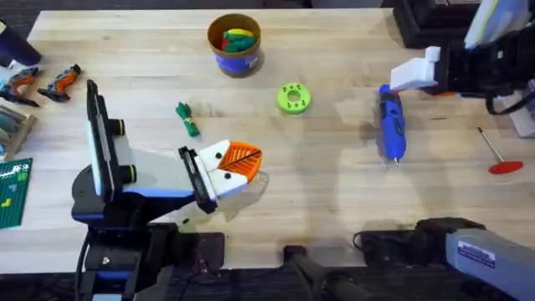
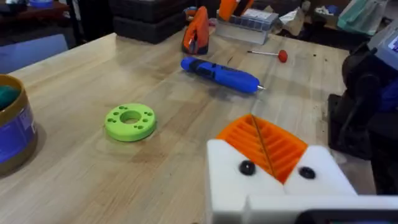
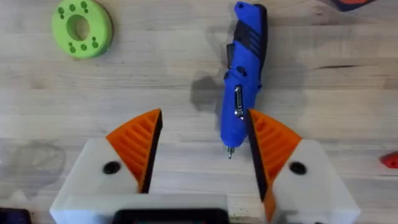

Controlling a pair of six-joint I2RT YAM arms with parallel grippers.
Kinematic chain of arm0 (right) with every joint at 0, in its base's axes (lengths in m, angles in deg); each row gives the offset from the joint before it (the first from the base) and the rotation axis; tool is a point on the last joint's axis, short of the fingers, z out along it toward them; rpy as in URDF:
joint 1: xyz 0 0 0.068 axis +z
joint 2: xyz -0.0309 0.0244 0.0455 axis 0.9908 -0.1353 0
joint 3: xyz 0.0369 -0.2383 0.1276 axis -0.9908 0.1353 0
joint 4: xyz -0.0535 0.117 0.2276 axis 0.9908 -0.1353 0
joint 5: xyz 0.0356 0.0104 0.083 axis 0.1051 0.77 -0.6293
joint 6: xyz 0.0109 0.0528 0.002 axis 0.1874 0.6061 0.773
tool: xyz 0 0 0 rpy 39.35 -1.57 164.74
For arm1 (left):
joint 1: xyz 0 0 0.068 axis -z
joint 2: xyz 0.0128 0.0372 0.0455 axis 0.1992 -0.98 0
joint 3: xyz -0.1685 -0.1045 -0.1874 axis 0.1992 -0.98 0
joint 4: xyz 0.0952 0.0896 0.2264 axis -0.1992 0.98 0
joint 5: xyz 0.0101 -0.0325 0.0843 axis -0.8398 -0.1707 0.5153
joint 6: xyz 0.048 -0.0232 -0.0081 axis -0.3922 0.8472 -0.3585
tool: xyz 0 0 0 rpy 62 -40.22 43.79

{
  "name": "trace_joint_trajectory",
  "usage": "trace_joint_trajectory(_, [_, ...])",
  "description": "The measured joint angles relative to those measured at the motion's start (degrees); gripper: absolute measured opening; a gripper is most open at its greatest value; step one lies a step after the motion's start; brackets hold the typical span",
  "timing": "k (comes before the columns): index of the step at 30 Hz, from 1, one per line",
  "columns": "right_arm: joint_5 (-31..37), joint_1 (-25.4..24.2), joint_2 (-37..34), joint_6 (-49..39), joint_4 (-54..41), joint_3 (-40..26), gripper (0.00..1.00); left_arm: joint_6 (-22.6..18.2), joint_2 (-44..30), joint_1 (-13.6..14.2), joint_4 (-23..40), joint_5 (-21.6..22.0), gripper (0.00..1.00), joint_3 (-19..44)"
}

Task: Pick up the gripper from the table and insert it into the empty holder that is missing its gripper. Then pick up a screw, insert it into the mounting hole, and use the screwdriver to tighten it. Finally, clean up the table by picking up the vegetable and placing it into the bucket.

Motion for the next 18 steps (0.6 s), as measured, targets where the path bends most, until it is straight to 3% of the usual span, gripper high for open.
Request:
trace_joint_trajectory(12, [0.0, -0.1, 0.0, 0.0, 0.4, 0.6, 0.782, 0.0, 0.0, 0.0, 0.0, 0.0, 0.005, 0.0])
trace_joint_trajectory(18, [0.2, -1.6, 0.0, -0.3, 6.9, 8.7, 0.782, 0.0, 0.0, 0.0, 0.0, 0.0, 0.005, 0.0])
